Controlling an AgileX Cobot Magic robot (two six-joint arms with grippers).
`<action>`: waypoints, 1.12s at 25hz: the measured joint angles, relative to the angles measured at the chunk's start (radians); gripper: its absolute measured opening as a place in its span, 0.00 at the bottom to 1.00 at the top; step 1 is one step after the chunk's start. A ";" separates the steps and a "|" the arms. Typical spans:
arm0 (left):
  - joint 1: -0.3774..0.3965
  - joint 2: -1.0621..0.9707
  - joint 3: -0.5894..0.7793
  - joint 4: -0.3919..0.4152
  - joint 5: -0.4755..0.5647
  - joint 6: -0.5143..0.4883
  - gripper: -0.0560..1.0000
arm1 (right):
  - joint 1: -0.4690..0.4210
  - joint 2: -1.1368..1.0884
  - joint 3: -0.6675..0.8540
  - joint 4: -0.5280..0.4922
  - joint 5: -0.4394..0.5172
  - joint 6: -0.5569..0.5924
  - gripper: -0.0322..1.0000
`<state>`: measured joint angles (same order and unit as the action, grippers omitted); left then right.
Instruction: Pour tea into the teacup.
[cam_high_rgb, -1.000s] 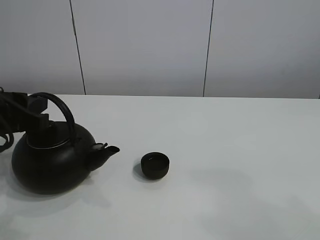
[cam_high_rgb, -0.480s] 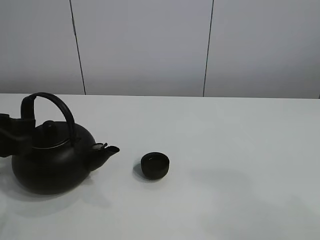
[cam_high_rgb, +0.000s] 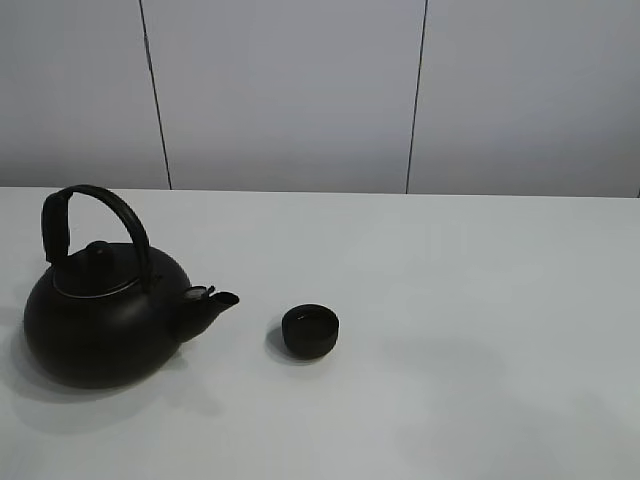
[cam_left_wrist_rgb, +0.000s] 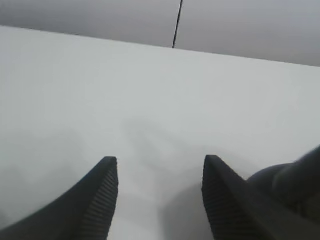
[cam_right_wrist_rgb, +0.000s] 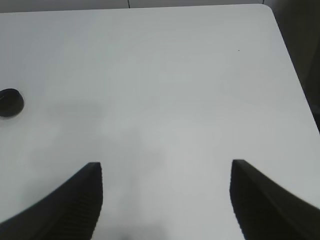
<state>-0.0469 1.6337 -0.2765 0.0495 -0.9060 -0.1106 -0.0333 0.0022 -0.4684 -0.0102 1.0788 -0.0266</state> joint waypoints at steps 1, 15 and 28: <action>0.042 -0.006 -0.035 0.052 0.073 -0.051 0.41 | 0.000 0.000 0.000 0.000 0.000 0.000 0.51; 0.412 -0.243 -0.348 0.771 0.458 -0.899 0.41 | 0.000 0.000 0.000 0.000 0.000 0.000 0.51; 0.612 -0.637 -0.383 1.258 0.159 -1.277 0.41 | 0.000 0.000 0.000 0.000 0.001 0.000 0.51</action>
<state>0.5654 0.9962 -0.6594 1.3073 -0.7471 -1.3880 -0.0333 0.0022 -0.4684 -0.0102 1.0797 -0.0266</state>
